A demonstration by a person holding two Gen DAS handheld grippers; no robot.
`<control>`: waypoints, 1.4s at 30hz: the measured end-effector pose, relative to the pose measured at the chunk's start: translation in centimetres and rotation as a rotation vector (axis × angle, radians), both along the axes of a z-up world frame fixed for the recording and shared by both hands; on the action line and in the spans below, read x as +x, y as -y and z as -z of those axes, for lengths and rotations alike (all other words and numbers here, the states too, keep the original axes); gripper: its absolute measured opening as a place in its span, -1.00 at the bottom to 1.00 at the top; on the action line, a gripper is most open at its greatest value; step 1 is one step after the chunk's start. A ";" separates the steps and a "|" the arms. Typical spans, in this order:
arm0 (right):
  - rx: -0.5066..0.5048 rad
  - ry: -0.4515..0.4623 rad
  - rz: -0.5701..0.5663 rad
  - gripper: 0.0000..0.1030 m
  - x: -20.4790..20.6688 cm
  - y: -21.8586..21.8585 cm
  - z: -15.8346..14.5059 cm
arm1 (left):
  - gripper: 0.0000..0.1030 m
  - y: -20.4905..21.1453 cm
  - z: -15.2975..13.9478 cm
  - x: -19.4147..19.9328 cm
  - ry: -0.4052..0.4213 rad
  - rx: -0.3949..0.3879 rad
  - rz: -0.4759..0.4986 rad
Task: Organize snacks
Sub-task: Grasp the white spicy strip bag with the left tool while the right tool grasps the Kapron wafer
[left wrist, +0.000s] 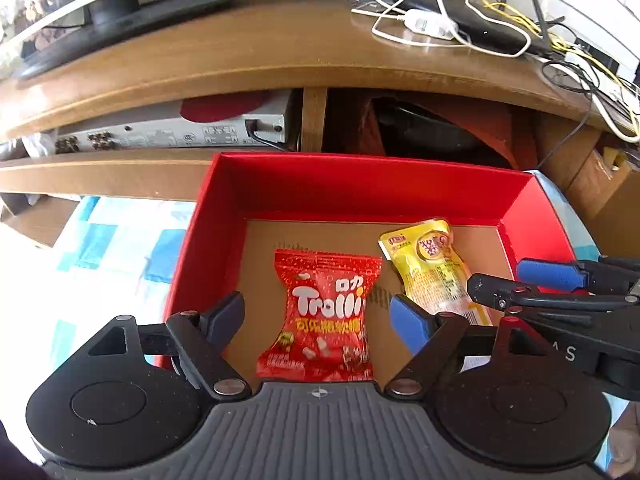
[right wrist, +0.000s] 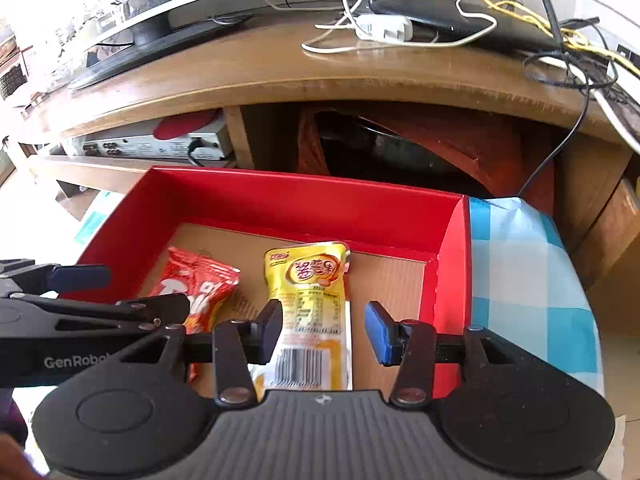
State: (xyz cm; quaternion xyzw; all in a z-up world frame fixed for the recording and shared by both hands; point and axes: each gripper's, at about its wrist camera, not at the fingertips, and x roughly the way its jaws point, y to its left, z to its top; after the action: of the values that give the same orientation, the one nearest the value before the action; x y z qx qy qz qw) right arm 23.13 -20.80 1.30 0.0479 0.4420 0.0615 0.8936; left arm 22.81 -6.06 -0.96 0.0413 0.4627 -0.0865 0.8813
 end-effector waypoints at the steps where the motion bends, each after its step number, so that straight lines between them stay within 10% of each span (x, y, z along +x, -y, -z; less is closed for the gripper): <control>1: -0.002 0.002 -0.002 0.28 -0.4 -0.2 -0.3 | 0.64 -0.1 -0.2 -0.3 0.002 0.001 0.000; 19: -0.021 -0.005 -0.011 0.41 -9.0 -0.9 -3.5 | 0.69 -2.5 -1.4 -8.8 -0.111 -0.104 -0.001; 42: 0.018 -0.185 0.092 0.43 -13.9 3.9 0.4 | 0.80 -1.0 3.5 -12.3 -0.240 -0.129 -0.079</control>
State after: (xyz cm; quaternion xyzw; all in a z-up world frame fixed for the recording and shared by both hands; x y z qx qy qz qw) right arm 9.24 -24.74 0.89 0.0815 0.5194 0.0198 0.8504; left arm 10.55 -5.08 -4.45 -0.0441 0.5594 -0.0857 0.8233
